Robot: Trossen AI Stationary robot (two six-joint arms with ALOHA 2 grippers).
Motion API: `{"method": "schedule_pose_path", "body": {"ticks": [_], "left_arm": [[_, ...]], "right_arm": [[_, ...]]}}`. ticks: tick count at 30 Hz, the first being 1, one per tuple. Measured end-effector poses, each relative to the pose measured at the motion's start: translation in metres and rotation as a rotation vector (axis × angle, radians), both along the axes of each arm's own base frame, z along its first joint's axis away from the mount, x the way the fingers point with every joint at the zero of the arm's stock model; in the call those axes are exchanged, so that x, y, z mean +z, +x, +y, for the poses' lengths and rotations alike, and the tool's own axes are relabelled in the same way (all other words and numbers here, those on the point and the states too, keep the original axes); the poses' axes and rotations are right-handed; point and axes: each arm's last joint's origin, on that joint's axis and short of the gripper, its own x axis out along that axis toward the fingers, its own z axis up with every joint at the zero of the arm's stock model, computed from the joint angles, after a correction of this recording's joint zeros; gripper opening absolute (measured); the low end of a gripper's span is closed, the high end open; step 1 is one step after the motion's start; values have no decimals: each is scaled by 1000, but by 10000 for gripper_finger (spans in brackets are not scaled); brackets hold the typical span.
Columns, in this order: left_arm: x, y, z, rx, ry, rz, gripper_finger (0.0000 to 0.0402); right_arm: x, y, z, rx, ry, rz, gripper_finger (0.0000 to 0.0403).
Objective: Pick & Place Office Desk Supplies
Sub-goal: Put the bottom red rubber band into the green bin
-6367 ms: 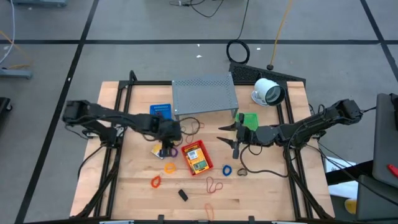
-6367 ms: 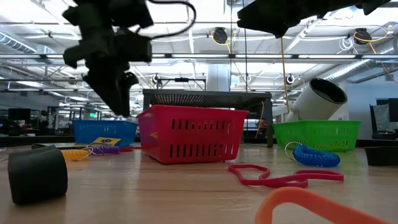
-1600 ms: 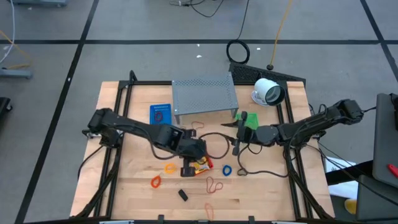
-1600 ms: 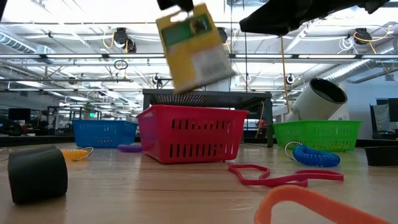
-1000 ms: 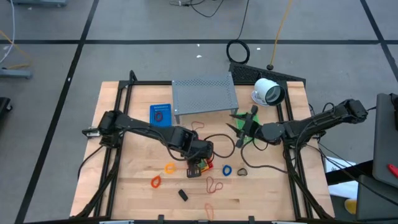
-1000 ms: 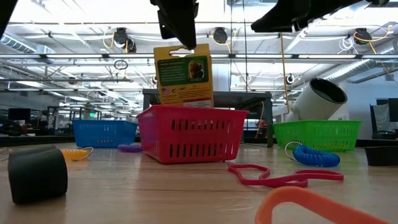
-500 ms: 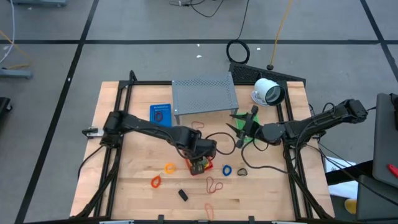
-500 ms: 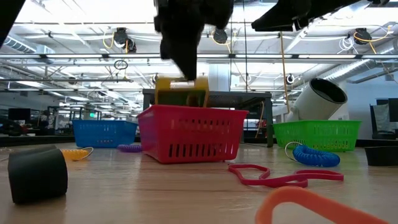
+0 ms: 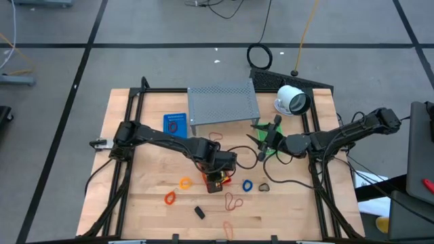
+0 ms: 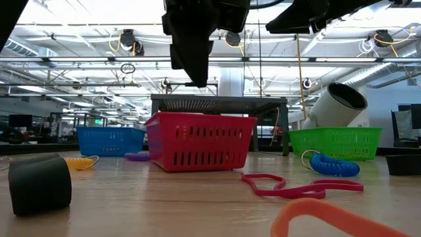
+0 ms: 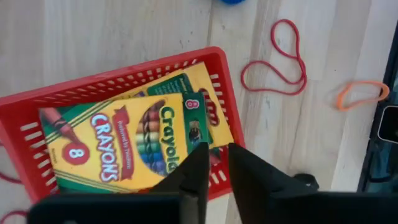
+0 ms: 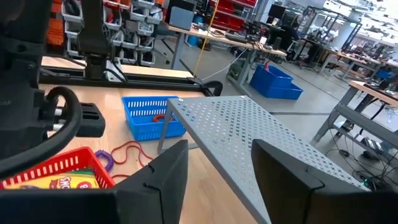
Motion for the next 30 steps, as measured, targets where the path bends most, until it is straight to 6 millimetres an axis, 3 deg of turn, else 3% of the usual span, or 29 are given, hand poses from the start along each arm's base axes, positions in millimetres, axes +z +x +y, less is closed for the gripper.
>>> {"method": "schedule_pose_path", "body": {"ticks": [10, 15, 20, 26, 30], "left_arm": [[4, -2, 1, -61, -5, -14, 156], [26, -13, -7, -119, -74, -56, 165], [75, -42, -19, -136, -53, -179, 157], [146, -109, -47, -133, 115, -436, 152], [170, -153, -77, -127, 323, -591, 152]], "right_arm": [[0, -1, 4, 16, 8, -3, 166], [2, -2, 9, 109, 24, -7, 166], [4, -6, 17, 154, 44, -23, 166], [11, -15, 31, 307, 123, -63, 166], [12, -21, 45, 377, 123, -67, 166]]}}
